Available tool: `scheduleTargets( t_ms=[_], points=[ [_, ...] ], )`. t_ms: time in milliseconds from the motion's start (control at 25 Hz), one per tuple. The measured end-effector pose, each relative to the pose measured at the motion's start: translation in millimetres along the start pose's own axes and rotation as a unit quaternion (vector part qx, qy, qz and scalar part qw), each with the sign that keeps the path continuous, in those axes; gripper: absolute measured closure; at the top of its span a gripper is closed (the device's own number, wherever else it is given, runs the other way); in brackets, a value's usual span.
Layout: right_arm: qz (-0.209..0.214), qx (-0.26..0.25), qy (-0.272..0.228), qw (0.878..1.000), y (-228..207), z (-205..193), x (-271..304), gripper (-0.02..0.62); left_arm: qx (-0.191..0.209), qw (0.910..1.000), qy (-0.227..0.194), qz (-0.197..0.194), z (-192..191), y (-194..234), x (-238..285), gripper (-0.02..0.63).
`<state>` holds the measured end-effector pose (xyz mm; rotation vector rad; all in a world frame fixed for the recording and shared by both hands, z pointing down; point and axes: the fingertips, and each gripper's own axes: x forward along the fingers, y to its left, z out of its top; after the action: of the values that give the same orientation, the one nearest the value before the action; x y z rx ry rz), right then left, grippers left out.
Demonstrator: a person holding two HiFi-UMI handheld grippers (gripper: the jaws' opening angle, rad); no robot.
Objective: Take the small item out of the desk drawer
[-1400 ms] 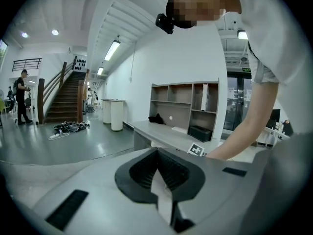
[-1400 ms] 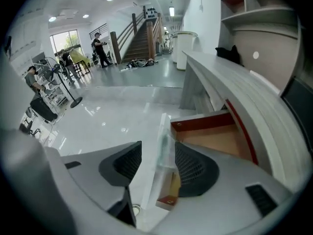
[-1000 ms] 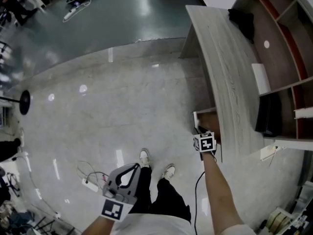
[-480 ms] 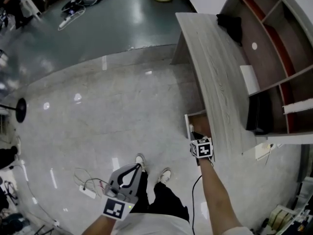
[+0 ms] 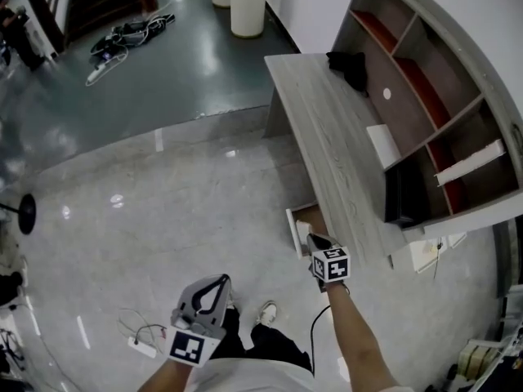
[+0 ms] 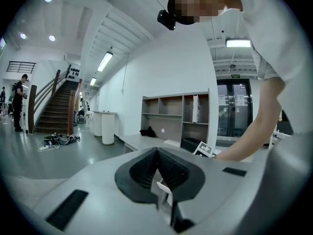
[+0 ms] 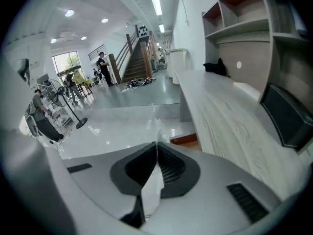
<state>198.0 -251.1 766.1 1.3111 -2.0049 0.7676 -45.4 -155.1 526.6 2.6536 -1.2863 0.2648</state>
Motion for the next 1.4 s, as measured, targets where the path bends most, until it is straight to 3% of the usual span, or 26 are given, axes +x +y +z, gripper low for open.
scheduleTargets(
  t_ms=[280,560,960,1400],
  points=[
    [0.000,-0.003,-0.085,0.996,8,46,-73,0.568,0.014,0.9990,-0.043,0.009,36,-1,-11,0.589],
    [0.004,-0.020,-0.189,0.982,28,109,-153,0.568,0.037,0.9958,-0.080,0.024,76,8,-30,0.589],
    [0.009,-0.053,-0.311,0.949,53,174,-259,0.568,0.057,0.9877,-0.130,0.064,118,32,-59,0.589],
    [-0.006,-0.054,-0.423,0.905,62,199,-375,0.568,0.052,0.9785,-0.173,0.099,143,53,-81,0.589]
  ],
)
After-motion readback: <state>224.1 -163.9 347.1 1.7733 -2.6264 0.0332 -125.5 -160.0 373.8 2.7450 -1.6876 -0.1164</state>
